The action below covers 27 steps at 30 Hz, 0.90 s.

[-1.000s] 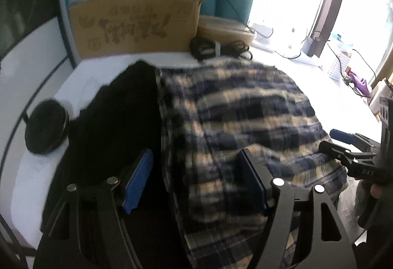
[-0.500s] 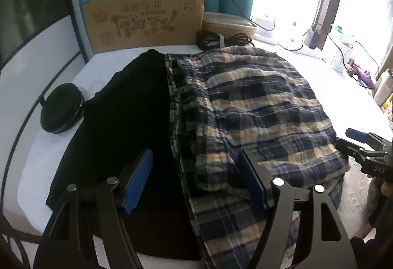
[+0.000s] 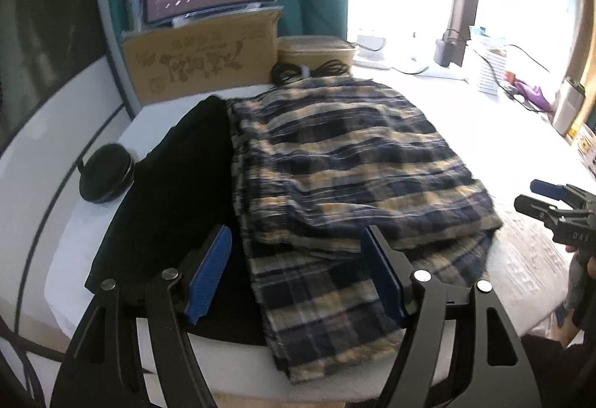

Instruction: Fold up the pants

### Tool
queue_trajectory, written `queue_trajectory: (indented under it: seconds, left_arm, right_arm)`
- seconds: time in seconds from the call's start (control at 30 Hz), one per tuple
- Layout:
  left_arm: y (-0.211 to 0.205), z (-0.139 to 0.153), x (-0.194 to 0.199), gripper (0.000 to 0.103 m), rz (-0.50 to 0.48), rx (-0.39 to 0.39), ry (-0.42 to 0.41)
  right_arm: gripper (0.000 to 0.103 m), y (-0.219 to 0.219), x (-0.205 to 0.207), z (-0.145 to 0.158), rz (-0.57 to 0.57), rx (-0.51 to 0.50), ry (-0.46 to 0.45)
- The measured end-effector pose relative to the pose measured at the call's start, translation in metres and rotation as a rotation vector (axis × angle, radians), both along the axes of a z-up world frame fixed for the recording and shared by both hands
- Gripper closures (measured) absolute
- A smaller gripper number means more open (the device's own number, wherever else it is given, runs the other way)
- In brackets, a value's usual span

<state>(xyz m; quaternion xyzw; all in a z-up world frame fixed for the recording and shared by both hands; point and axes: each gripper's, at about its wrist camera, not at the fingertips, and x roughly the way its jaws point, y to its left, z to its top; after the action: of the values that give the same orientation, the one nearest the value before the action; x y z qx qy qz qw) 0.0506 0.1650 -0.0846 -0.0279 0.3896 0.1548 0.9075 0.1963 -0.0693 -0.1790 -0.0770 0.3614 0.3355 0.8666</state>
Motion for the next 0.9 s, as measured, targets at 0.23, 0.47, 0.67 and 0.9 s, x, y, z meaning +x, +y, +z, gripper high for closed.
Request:
queue_trajectory:
  seconds: [0.23,0.47,0.67,0.9]
  left_arm:
    - [-0.028,0.013,-0.003,0.031,-0.021,0.033,-0.033]
    - [-0.063,0.032,-0.005,0.031,-0.068,0.027,-0.125]
    - [-0.087,0.048,-0.007,0.031,-0.095,0.036,-0.179]
    - [-0.105,0.061,-0.012,0.027,-0.143,-0.003,-0.253]
  right_arm:
    - [0.019,-0.032,-0.014,0.018,-0.037,0.028,-0.042]
    - [0.019,-0.071,-0.028,0.032,-0.095,0.054,-0.076]
    - [0.019,-0.1,-0.042,0.049,-0.135,0.088,-0.129]
    - [0.019,-0.123,-0.059,0.071,-0.17,0.091,-0.194]
